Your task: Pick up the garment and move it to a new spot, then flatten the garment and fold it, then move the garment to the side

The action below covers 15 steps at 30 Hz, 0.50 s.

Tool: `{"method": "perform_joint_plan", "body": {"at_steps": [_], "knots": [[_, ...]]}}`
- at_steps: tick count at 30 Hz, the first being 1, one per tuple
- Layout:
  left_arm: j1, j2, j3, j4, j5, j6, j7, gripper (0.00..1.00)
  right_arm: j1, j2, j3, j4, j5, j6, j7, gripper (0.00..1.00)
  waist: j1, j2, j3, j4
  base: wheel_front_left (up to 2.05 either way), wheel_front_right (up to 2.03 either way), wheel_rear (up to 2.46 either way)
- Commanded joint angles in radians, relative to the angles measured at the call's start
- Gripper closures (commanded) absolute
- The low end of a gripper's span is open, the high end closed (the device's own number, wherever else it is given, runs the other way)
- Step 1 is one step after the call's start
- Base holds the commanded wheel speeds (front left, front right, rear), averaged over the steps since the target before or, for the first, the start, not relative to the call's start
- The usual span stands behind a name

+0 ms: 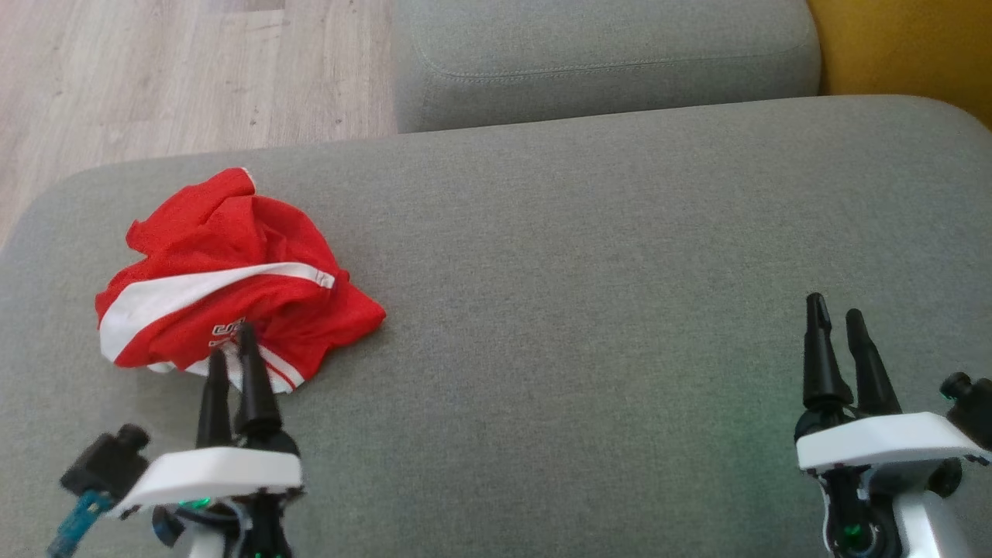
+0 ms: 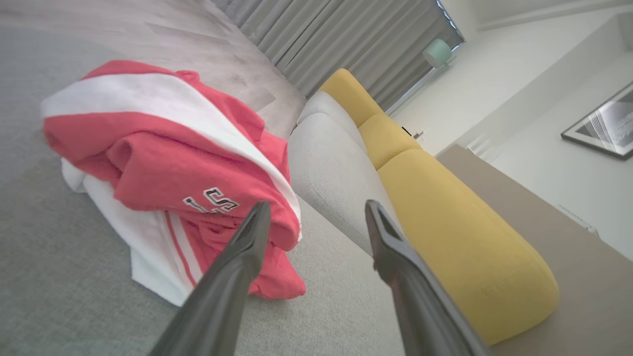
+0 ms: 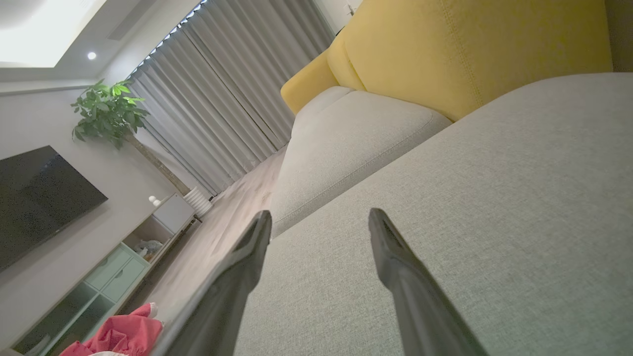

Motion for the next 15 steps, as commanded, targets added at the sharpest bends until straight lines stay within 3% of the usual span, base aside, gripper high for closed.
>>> {"method": "perform_joint_plan", "body": {"at_steps": [1, 15], "knots": [[-0.051, 0.005, -0.002, -0.044, 0.047, -0.003, -0.013, 0.00, -0.042, -0.007, 0.021, -0.046, -0.046, 0.000, -0.015, 0.00, -0.0001, 0.0000, 0.000, -0.001, 0.00, 0.00, 0.00], [-0.066, 0.022, -0.103, -0.047, 0.314, 0.023, -0.052, 0.00, -0.046, -0.008, 0.039, -0.059, -0.269, 0.000, -0.053, 0.00, -0.0001, 0.0000, 0.002, -0.013, 0.00, 0.00, 0.00]]}}
